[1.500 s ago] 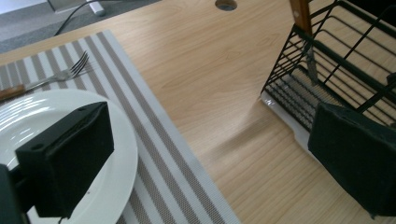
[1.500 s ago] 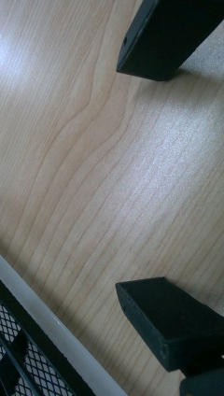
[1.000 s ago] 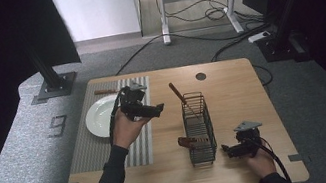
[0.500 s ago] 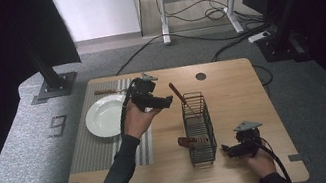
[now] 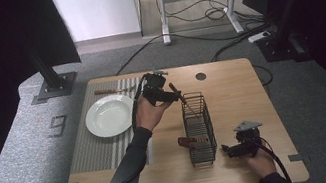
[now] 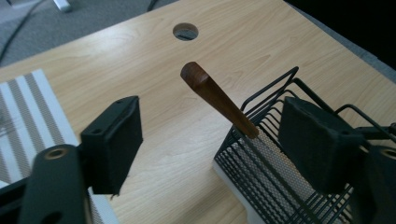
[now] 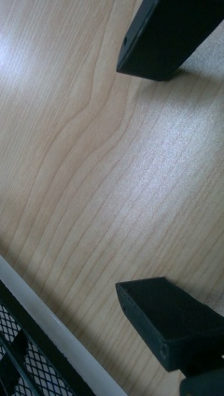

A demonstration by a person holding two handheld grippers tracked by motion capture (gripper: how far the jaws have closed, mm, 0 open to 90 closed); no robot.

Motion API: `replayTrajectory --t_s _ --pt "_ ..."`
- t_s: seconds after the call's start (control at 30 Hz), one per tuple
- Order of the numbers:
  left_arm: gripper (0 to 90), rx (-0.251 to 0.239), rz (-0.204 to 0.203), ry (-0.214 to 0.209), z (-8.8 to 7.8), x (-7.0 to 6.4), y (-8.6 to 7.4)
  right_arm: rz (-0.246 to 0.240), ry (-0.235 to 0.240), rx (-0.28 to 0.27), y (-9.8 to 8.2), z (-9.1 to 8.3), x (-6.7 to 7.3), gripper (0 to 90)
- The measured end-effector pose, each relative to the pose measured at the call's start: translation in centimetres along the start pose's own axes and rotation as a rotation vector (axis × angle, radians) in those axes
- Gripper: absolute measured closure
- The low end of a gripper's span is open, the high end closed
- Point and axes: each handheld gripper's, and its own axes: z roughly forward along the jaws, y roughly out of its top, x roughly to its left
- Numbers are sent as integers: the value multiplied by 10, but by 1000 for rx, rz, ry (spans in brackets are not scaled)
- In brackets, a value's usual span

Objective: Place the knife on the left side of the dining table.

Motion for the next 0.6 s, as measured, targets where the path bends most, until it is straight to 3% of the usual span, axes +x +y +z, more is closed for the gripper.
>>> replayTrajectory --t_s 0.27,0.6 --pt "428 6 -65 -65 13 4 2 -1 1 -1 0 0 0 0" --pt "647 -15 -99 -96 18 7 4 -1 0 0 0 0 0 0"
